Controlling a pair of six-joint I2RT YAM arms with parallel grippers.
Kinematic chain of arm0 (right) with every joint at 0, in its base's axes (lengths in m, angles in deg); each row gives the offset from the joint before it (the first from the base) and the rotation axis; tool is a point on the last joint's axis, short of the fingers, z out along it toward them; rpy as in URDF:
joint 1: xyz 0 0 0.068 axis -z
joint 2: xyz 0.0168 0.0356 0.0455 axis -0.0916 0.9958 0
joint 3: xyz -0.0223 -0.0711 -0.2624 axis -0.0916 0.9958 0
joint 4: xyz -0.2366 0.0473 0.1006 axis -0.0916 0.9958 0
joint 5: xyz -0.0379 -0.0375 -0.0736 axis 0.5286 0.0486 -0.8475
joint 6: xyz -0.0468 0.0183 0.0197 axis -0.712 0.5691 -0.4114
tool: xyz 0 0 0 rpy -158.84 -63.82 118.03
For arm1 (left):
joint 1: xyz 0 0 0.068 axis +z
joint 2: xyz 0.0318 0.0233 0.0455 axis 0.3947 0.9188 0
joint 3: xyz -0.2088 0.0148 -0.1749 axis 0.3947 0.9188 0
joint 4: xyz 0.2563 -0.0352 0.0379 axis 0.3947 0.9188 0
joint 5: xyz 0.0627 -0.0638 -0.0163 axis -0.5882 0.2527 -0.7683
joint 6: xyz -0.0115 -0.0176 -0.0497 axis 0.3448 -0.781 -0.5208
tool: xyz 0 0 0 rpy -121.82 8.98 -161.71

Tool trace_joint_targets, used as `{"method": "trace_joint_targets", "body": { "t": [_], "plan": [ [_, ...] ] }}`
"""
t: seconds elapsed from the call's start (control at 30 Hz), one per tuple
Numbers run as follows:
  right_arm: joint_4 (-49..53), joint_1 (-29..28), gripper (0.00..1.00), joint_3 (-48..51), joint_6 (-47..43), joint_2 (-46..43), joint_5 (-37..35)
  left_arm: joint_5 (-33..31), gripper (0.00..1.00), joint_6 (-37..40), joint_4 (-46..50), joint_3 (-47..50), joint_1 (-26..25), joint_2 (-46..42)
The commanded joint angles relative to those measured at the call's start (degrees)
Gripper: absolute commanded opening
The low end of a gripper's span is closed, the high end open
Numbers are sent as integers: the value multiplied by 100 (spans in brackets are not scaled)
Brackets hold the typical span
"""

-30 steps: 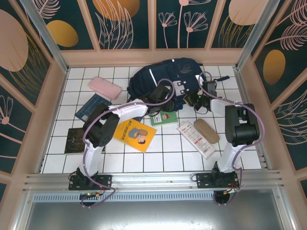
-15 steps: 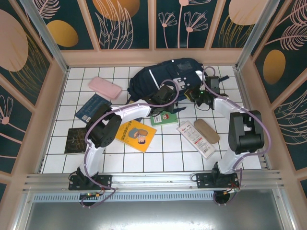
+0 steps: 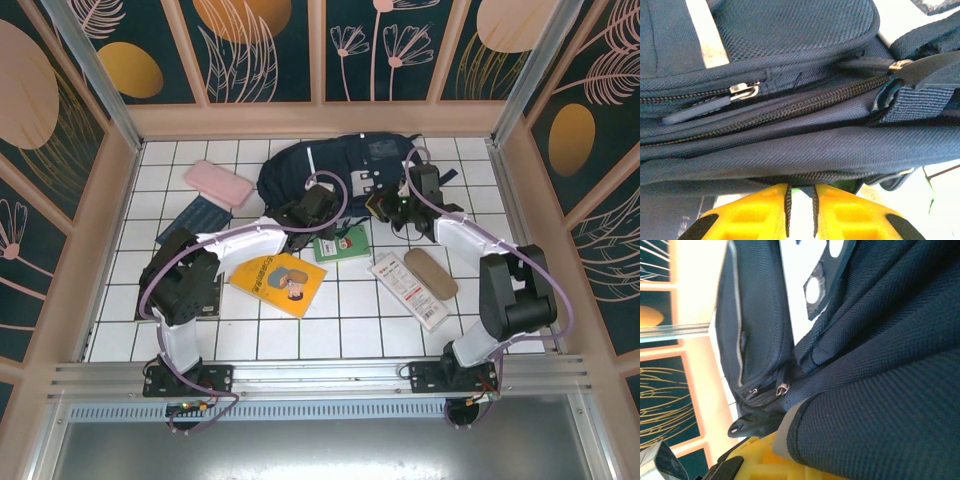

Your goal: Pack the student bag

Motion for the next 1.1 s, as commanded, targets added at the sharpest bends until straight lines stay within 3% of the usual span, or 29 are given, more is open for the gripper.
{"method": "trace_joint_targets", "body": {
  "t": [0.0,0.2,0.43,0.8,1.07],
  "plan": [
    [-356,-52,0,-60,8,327,137,214,22,-95,-78,128,22,-122],
    [-315,-33,0,-399,-171,975,-50,155,20,38,-156,64,21,43],
    [-194,-9,0,-599,-312,1237,-134,731,17,246,-494,0,26,281],
    [318,-22,0,-593,-853,-231,-188,213,15,62,-578,263,21,-41],
    [678,326,0,-316,-1039,-744,-239,60,14,50,-482,-231,48,550]
  ]
}}
